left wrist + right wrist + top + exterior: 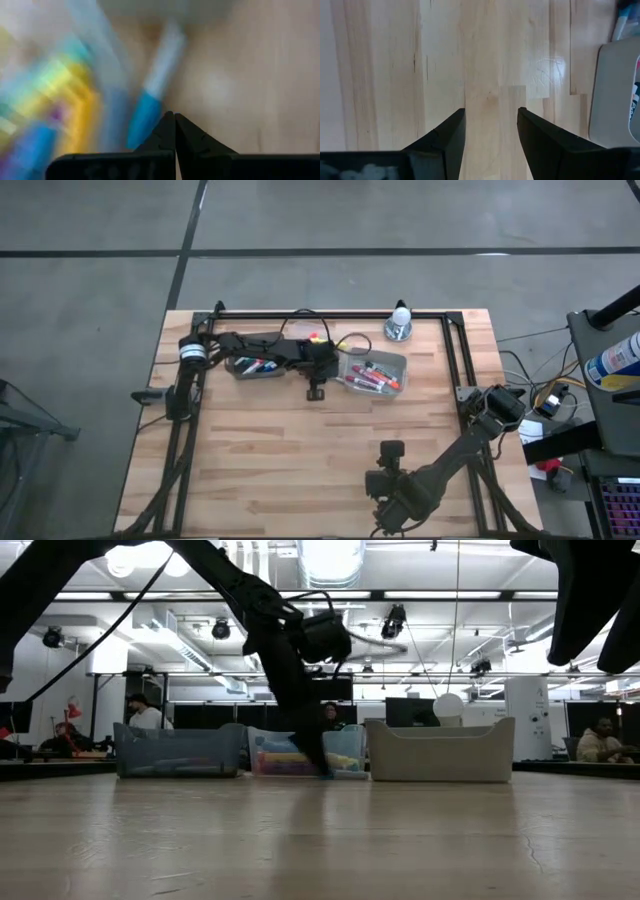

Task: Pick & Place Markers
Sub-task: Put the blue mini marker into the black bin

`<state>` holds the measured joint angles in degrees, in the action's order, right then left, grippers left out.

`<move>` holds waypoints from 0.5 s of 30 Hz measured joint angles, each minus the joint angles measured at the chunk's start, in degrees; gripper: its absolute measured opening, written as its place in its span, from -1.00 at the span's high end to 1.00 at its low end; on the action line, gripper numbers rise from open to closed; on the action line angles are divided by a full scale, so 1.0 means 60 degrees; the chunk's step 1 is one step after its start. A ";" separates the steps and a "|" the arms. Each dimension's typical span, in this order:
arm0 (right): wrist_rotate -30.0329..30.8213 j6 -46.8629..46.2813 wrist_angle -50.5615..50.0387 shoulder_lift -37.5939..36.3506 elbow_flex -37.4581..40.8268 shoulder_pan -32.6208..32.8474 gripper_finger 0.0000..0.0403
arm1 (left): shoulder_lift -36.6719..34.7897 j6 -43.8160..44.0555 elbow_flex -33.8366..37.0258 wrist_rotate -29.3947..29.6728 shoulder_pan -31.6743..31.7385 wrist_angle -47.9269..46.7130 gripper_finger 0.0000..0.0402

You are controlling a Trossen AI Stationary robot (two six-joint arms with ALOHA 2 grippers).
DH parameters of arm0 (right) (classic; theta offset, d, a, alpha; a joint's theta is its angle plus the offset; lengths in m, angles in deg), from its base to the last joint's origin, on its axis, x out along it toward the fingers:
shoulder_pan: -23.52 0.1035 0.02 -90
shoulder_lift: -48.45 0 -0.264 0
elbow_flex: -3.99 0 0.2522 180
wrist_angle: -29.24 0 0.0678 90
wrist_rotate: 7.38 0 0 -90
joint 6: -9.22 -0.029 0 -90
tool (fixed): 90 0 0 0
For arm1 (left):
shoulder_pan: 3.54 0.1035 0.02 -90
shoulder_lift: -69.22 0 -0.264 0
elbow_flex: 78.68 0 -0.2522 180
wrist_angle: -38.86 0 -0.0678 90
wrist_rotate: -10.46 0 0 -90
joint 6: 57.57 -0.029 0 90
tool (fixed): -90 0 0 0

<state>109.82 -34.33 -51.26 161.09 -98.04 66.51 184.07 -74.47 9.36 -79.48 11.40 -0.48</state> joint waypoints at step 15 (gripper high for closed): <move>0.0041 0.0004 0.0003 0.0004 0.0040 -0.0005 0.16 | -0.0386 0.0265 -0.0354 0.0178 -0.0106 -0.0887 0.99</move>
<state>110.07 -34.31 -51.25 161.12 -97.80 66.48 181.75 -72.88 7.23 -78.42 10.76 -5.80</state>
